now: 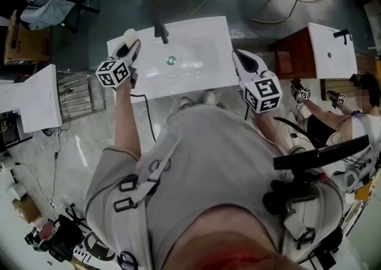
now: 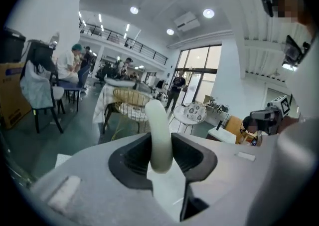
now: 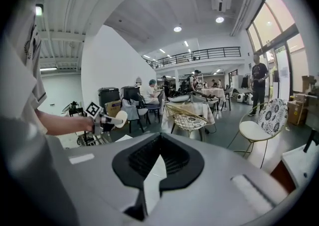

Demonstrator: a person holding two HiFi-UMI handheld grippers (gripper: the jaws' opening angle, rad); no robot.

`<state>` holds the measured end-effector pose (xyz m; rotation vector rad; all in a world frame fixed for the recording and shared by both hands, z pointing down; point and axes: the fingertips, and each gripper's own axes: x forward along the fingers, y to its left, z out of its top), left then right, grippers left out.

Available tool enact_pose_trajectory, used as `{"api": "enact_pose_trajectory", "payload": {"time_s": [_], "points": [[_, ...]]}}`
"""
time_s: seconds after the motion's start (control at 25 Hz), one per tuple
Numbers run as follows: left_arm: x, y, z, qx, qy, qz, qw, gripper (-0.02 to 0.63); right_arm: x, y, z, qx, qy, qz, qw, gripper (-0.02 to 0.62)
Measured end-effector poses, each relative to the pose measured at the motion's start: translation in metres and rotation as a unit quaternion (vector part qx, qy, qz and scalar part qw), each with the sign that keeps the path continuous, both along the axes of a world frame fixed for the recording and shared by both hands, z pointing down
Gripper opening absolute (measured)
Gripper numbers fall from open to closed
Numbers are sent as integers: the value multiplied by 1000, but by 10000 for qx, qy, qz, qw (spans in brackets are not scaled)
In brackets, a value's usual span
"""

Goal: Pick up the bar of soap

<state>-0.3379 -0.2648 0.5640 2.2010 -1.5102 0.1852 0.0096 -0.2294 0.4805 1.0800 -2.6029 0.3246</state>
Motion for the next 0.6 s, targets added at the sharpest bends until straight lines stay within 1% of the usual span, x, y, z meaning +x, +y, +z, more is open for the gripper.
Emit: {"api": "enact_pose_trajectory", "payload": {"time_s": [0.08, 0.16, 0.24, 0.32, 0.44, 0.52, 0.6], "points": [[-1, -16, 53, -571, -29, 135, 9983, 114, 10, -2, 2, -25, 23, 184, 9998, 2], [-2, -26, 106, -1134, -139, 296, 9930, 115, 22, 0, 8, -121, 56, 441, 9989, 2], [-5, -35, 156, -1598, -99, 348, 9865, 114, 33, 3, 15, -203, 89, 680, 9974, 2], [-6, -44, 195, -1962, 153, 321, 9799, 114, 43, 5, 20, -266, 123, 875, 9957, 2], [-8, -60, 233, -2302, 479, 217, 9717, 115, 54, 9, 21, -388, 196, 1134, 9926, 2], [-12, -72, 254, -2485, 760, 55, 9656, 115, 58, 10, 24, -469, 241, 1253, 9907, 2], [-18, -81, 273, -2676, 1053, -186, 9576, 115, 57, 10, 25, -515, 278, 1315, 9896, 2]]}}
